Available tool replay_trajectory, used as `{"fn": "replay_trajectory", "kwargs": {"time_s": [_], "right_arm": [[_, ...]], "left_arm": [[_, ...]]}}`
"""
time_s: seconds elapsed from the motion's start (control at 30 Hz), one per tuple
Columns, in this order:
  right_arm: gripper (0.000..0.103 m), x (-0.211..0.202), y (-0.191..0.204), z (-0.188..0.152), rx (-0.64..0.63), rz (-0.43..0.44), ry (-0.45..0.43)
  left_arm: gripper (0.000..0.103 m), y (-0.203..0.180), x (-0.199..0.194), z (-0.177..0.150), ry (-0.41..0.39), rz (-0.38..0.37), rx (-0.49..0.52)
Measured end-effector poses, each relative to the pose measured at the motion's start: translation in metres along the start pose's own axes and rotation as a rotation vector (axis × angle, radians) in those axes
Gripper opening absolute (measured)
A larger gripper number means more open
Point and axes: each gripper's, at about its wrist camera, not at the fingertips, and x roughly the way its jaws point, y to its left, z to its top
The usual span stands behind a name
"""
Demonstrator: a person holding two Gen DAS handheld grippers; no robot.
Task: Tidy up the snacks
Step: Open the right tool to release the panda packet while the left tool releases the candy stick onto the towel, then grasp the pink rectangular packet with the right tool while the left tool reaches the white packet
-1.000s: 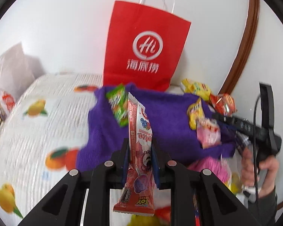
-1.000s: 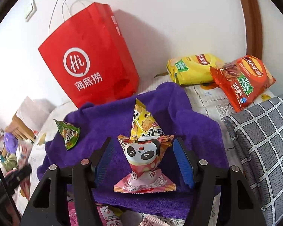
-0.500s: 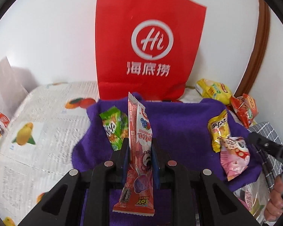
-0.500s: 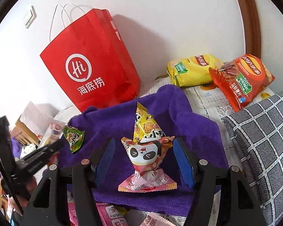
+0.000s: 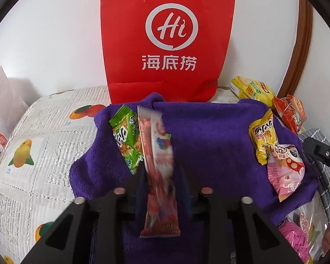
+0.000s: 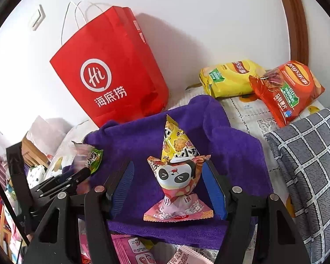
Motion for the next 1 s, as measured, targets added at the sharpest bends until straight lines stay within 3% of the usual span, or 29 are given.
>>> {"fn": "replay_trajectory", "kwargs": {"time_s": [0.07, 0.23, 0.5, 0.67, 1.0], "right_arm": [[0.065, 0.002, 0.003, -0.001, -0.019, 0.009, 0.016], [0.065, 0.005, 0.008, -0.003, -0.047, 0.036, 0.036], [0.065, -0.004, 0.006, -0.007, -0.077, 0.107, 0.049], [0.065, -0.017, 0.001, -0.031, -0.111, 0.055, 0.047], [0.065, -0.048, -0.032, -0.089, 0.100, 0.005, 0.133]], "left_arm": [[0.047, 0.001, -0.003, -0.002, 0.000, -0.012, -0.006], [0.048, 0.003, -0.021, -0.010, -0.043, 0.039, 0.001], [0.049, 0.011, -0.055, -0.029, -0.079, -0.020, -0.033], [0.052, 0.006, -0.078, -0.040, -0.142, 0.008, 0.006], [0.053, -0.003, -0.091, -0.046, -0.131, -0.065, 0.023]]}}
